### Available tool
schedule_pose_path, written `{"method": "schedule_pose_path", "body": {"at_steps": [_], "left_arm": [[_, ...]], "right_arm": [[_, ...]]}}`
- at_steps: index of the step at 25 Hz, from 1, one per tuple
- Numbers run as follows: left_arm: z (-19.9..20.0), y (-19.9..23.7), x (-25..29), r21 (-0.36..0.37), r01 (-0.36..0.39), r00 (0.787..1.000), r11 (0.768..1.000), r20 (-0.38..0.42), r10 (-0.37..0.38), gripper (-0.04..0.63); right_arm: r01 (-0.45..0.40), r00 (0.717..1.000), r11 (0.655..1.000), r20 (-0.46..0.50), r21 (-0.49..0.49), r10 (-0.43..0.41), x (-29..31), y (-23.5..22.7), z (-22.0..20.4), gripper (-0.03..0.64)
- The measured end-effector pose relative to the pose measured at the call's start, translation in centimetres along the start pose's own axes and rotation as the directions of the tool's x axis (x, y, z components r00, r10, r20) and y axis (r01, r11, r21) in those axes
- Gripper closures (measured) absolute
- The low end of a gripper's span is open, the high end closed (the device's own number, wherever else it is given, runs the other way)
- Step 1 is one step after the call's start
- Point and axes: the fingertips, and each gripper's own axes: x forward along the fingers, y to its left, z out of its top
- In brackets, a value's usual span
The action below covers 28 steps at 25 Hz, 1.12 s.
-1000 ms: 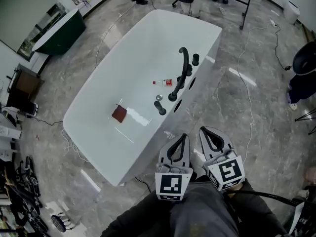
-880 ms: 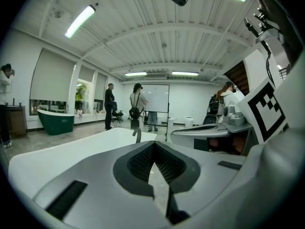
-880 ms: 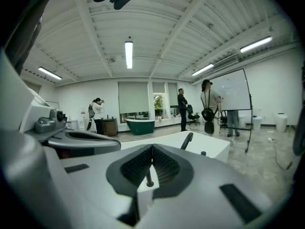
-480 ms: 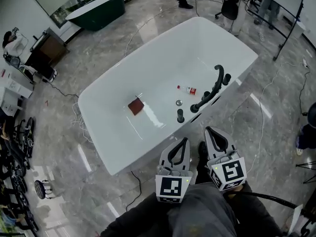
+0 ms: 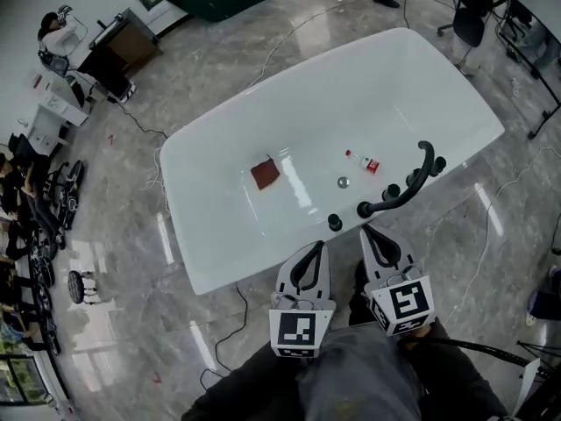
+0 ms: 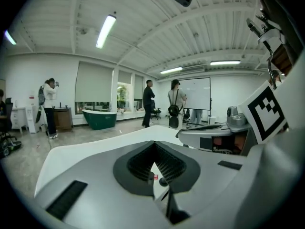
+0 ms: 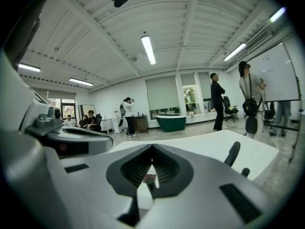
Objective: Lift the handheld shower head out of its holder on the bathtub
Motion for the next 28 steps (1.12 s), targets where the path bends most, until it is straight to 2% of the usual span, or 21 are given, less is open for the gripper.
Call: {"method": "schedule_pose_path", "body": {"at_steps": [7,13,19,20,23,26,28], "left_arm": [[1.1,3.6,3.7,-0.032,-0.179,0.984,0.983,0.0,0.179,0.592],[0.6,7.2,3.4,-0.062,-0.246,0.969,0.967,-0.005,0.246,0.592],[-1.8,9.9,4.0,-0.048,-0.195,0.981,0.98,-0.002,0.195,0.592],[-2.2,10.3,4.0,-0.042,-0.18,0.984,0.983,-0.003,0.18,0.592],[-3.5,11.4,4.2,-0.028,-0.139,0.99,0.99,-0.018,0.138,0.592],[-5.0,12.2,5.2,-0.024,-0.106,0.994,0.994,-0.025,0.105,0.592],[-6.3,12.6,5.9,-0.026,-0.088,0.996,0.996,-0.028,0.088,0.592]], "right_arm": [[-0.159,0.987,0.987,-0.034,-0.034,0.158,5.4,-2.1,0.7,0.614],[-0.248,0.969,0.967,-0.015,-0.058,0.248,8.7,0.5,1.6,0.614],[-0.205,0.978,0.975,0.01,-0.084,0.207,10.6,2.2,-0.3,0.612],[-0.185,0.982,0.978,0.01,-0.091,0.187,10.9,2.4,-0.9,0.596],[-0.122,0.993,0.984,-0.006,-0.132,0.122,11.6,2.5,-2.6,0.478],[-0.077,0.997,0.981,-0.01,-0.18,0.076,12.4,1.9,-5.1,0.434],[-0.044,0.999,0.982,-0.022,-0.185,0.04,12.9,1.2,-7.3,0.431]]}}
